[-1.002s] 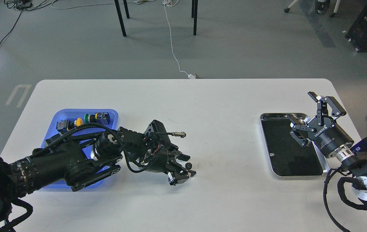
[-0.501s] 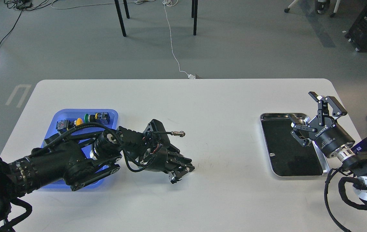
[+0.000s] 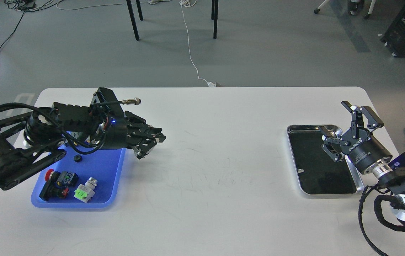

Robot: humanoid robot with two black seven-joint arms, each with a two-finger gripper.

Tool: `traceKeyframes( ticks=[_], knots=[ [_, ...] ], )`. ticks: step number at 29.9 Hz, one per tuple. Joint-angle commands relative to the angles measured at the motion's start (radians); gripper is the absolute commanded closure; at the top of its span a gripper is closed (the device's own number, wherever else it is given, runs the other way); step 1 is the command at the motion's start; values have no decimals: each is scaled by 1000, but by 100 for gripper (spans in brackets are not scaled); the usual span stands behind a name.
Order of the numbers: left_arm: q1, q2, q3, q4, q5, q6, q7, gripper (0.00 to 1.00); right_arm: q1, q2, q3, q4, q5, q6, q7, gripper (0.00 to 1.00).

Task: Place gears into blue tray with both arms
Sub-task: 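Place the second gear into the blue tray with the left gripper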

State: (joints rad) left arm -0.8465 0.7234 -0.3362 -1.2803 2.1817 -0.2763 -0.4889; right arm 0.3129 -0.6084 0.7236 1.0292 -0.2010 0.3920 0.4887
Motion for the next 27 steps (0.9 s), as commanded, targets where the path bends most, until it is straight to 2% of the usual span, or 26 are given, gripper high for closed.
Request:
traceKeyframes(
  ticks=[1, 8, 12, 18, 27],
  knots=[
    [55, 105, -4, -8, 0, 26, 0, 79, 0, 2, -3, 2, 0, -4, 0, 3],
    [148, 139, -7, 22, 0, 52, 0, 77, 0, 13, -3, 3, -1, -2, 0, 1],
    [167, 129, -6, 119, 0, 57, 0, 77, 0, 10, -3, 12, -1, -2, 0, 1],
    [184, 128, -4, 157, 0, 80, 0, 77, 2, -2, -3, 31, -1, -1, 0, 1],
    [195, 96, -1, 229, 0, 80, 0, 65, 3, -1, 5, 48, 0, 1, 0, 1]
  ],
)
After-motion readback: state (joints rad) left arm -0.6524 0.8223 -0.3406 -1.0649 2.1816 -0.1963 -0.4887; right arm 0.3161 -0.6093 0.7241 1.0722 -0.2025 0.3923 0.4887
